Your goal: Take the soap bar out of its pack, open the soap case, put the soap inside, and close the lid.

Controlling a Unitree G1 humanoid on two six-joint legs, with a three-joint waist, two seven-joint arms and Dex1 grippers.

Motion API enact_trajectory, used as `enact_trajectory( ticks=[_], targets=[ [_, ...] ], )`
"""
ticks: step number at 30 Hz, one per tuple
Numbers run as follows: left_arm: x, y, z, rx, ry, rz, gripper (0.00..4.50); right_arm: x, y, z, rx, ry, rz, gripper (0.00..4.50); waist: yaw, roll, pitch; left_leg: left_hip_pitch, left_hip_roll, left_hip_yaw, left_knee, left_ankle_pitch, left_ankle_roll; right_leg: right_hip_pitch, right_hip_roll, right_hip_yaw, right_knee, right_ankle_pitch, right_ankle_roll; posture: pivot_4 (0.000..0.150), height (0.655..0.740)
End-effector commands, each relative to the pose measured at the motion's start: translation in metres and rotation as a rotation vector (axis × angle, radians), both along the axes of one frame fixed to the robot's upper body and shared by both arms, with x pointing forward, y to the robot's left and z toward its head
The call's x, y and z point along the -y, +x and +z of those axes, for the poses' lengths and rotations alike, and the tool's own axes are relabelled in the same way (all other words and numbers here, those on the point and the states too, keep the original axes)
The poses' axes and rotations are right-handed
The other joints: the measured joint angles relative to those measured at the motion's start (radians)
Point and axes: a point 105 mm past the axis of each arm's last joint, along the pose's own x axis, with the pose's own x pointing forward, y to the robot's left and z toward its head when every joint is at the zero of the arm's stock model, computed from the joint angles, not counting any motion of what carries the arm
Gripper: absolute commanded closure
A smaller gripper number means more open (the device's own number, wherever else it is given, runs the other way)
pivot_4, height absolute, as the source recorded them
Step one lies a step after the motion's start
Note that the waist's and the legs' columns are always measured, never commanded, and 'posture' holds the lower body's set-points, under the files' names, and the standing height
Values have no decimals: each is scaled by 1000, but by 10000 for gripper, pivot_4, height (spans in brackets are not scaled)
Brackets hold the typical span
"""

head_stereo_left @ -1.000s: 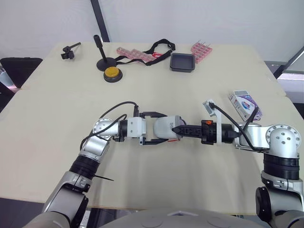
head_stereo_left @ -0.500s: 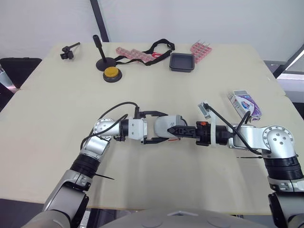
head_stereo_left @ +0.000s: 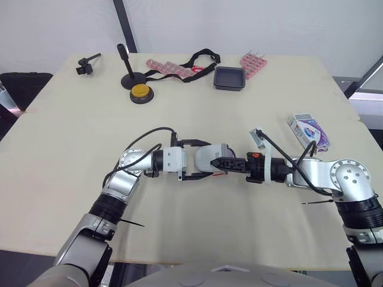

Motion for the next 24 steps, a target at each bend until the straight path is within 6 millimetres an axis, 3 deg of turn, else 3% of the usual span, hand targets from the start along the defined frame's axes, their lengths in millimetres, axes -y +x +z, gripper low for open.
enact_trajectory(
  ticks=[1,24],
  targets=[
    [0,0,15,46,-38,-7,10196,-3,-2,12,47,28,22,336,0,0,0,0,0,0,0,0,0,0,0,0,0,0,0,1500,7291],
    [1,-8,9,46,-6,-48,10196,-4,-7,8,78,-9,89,336,0,0,0,0,0,0,0,0,0,0,0,0,0,0,0,1500,7291]
  ],
)
